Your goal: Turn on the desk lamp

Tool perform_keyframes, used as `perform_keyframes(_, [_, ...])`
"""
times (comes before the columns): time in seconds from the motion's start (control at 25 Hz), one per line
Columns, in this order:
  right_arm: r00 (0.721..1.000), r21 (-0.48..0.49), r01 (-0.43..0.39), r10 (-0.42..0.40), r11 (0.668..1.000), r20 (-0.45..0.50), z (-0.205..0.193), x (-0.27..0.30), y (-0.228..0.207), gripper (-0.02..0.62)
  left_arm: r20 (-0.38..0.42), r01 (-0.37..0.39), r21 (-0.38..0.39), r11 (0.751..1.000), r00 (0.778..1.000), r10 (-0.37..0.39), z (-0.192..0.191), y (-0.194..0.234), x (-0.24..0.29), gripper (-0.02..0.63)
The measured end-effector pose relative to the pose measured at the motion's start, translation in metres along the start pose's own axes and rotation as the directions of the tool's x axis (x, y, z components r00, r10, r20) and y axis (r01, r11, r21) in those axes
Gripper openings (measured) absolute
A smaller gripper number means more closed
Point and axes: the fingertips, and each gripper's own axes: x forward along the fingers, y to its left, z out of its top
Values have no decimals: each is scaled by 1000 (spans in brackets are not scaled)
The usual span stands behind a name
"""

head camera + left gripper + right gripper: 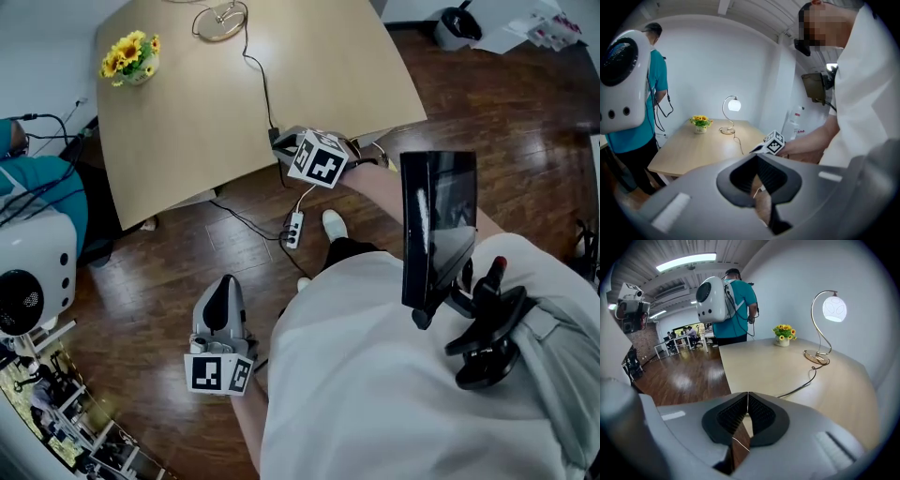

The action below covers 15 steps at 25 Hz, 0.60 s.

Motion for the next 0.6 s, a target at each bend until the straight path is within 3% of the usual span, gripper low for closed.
perform_keyframes(0.36, [989, 70, 122, -127, 990, 72, 0, -83, 71, 5, 41, 148, 68, 987, 988, -151, -15, -21, -45, 20])
perform_keyframes(0.6, [966, 143, 215, -232, 966, 113, -1, -131, 153, 6, 91, 282, 129, 951, 951, -294, -29, -40, -107, 20])
